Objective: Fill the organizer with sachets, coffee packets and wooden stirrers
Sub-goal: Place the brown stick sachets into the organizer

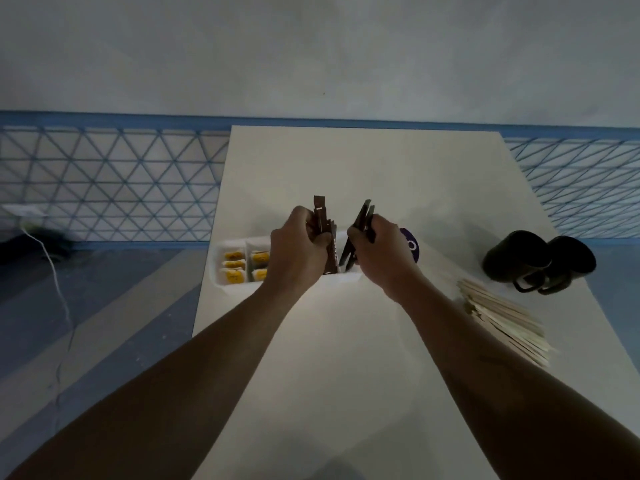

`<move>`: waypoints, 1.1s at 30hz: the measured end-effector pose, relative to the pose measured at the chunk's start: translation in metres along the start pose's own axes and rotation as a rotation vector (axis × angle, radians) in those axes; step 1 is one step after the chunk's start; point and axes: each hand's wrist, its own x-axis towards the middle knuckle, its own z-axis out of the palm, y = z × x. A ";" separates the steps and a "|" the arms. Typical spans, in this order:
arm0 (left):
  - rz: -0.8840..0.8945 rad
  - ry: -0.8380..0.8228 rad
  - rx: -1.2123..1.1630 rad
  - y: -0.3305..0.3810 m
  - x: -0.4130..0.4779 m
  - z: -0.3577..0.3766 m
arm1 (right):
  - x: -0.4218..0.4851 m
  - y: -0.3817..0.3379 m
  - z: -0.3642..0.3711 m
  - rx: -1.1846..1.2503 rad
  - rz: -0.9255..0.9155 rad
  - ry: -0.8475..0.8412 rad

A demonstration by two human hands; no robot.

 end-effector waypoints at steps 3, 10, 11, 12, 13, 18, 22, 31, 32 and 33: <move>0.020 0.043 0.003 -0.006 -0.001 0.001 | 0.003 -0.003 0.009 -0.028 -0.052 0.015; 0.056 0.040 0.029 -0.023 -0.005 0.012 | 0.008 0.003 0.026 -0.123 -0.106 -0.050; 0.051 0.024 0.051 -0.025 -0.006 0.014 | 0.009 0.004 0.028 -0.138 -0.095 -0.073; 0.036 0.009 0.071 -0.028 -0.005 0.017 | 0.010 0.006 0.029 -0.158 -0.083 -0.098; 0.018 -0.002 0.084 -0.031 -0.005 0.019 | 0.011 0.008 0.031 -0.182 -0.069 -0.123; 0.005 0.011 0.117 -0.036 0.002 0.020 | 0.015 0.011 0.033 -0.198 -0.065 -0.143; 0.008 0.015 0.100 -0.036 0.012 0.016 | 0.021 0.011 0.031 -0.077 -0.068 -0.071; 0.046 -0.014 -0.027 -0.030 0.018 0.013 | 0.026 0.013 0.032 -0.006 -0.103 -0.063; 0.054 -0.001 -0.025 -0.030 0.019 0.013 | 0.027 0.014 0.033 -0.015 -0.120 -0.056; 0.058 0.014 -0.021 -0.031 0.019 0.014 | 0.028 0.014 0.034 -0.026 -0.133 -0.049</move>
